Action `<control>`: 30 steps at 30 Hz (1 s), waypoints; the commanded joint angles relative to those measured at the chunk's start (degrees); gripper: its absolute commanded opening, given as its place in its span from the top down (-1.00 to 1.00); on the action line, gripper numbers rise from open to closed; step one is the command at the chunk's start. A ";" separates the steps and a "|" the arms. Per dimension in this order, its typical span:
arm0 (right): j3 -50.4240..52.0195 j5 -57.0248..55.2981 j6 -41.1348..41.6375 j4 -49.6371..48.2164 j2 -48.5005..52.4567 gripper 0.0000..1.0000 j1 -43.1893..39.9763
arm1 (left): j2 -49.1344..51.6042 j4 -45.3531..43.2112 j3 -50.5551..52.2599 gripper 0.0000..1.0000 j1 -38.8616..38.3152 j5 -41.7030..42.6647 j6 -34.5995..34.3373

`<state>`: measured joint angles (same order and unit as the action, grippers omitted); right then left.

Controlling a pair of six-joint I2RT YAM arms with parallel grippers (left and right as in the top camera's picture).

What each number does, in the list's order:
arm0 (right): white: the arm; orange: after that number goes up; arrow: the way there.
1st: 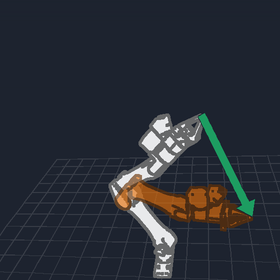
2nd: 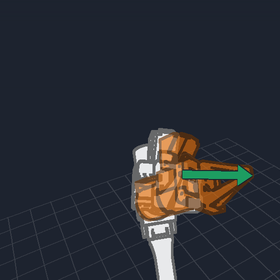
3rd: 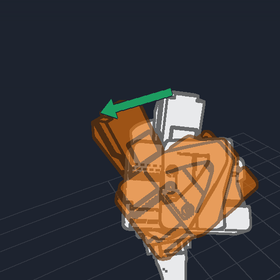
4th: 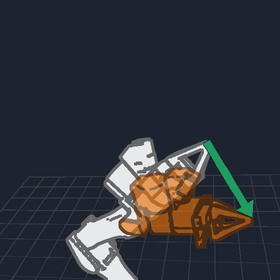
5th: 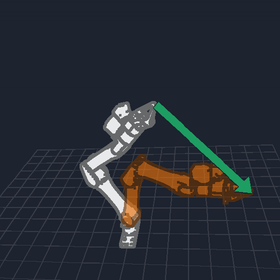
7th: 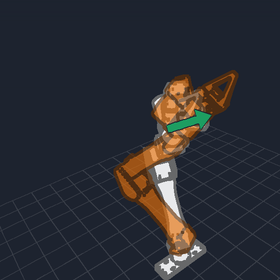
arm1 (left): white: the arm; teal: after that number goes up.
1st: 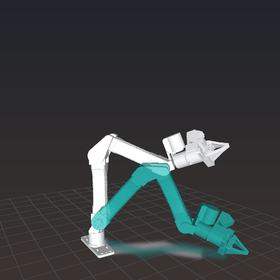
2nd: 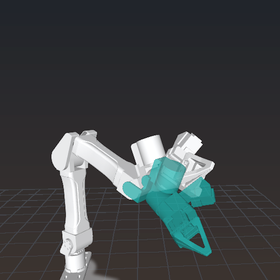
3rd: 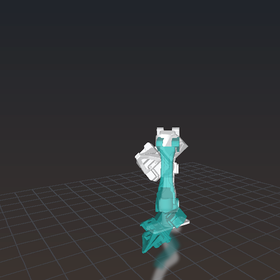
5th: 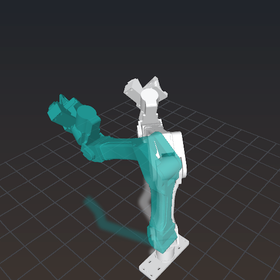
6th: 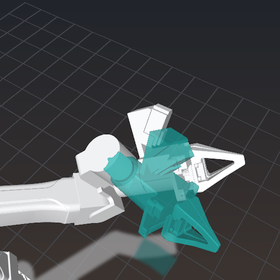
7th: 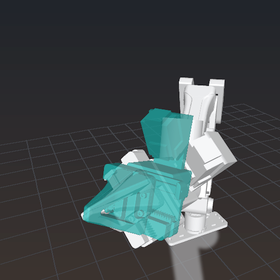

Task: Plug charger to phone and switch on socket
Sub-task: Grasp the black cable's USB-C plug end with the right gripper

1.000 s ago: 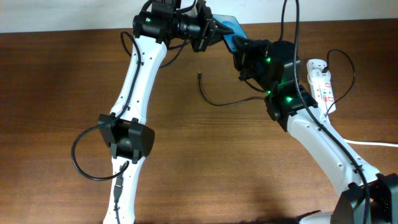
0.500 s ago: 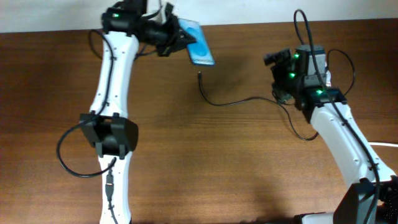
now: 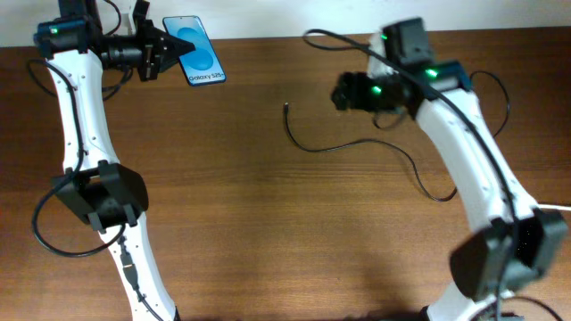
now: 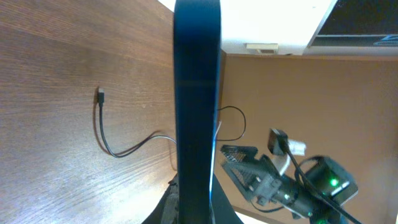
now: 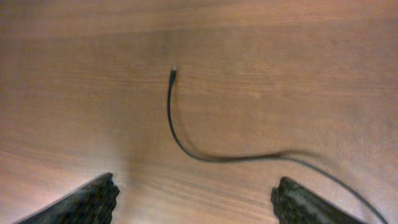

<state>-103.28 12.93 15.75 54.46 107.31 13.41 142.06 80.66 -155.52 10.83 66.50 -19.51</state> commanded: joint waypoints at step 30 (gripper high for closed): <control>-4.72 -3.37 8.81 -26.27 30.62 0.29 11.39 | -1.40 0.07 -0.63 1.00 -2.43 2.75 -0.61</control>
<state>-107.44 10.70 24.08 28.51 135.96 24.14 142.06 80.82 -155.52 8.32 66.89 -19.53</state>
